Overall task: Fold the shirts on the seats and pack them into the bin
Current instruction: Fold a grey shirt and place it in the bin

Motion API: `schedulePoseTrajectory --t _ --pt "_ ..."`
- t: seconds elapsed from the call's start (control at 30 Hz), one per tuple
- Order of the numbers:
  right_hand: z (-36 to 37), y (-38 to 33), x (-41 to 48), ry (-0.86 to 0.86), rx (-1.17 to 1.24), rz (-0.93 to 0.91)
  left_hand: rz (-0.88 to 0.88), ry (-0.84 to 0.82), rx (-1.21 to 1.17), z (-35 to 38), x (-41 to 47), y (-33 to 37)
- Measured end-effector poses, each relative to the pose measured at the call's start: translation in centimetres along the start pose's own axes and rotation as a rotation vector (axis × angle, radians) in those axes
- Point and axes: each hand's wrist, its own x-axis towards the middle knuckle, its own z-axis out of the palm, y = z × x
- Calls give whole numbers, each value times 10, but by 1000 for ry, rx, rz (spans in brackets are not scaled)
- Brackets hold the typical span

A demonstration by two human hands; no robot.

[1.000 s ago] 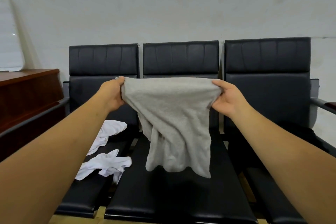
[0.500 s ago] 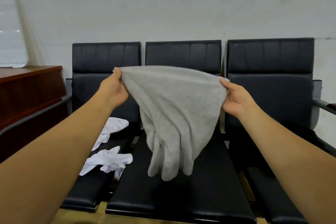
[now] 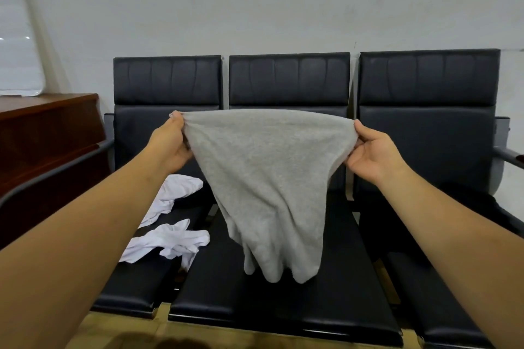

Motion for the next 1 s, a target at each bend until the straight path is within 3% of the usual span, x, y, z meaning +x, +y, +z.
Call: schedulePoseTrajectory --t 0.17,0.3,0.43,0.57,0.63,0.7,0.83,1.0 --pt "5 10 2 85 -234 -35 -131 65 98 0 0 -4" --pt "13 9 -5 13 -177 88 -198 64 159 7 -10 -3" --pt "33 22 -16 -90 -198 103 121 63 484 30 -35 -11" --pt "59 49 -25 -175 -387 104 196 -331 735 56 -74 -32" --pt "68 59 -29 -203 -509 78 294 -451 913 61 -82 -44" --pt "71 63 -32 -225 -643 14 391 -443 1012 59 -81 -48" --pt "67 61 -33 -198 -900 -116 378 -435 1000 49 -77 -50" --pt "57 64 -31 -129 -412 103 315 -347 708 38 -74 -53"
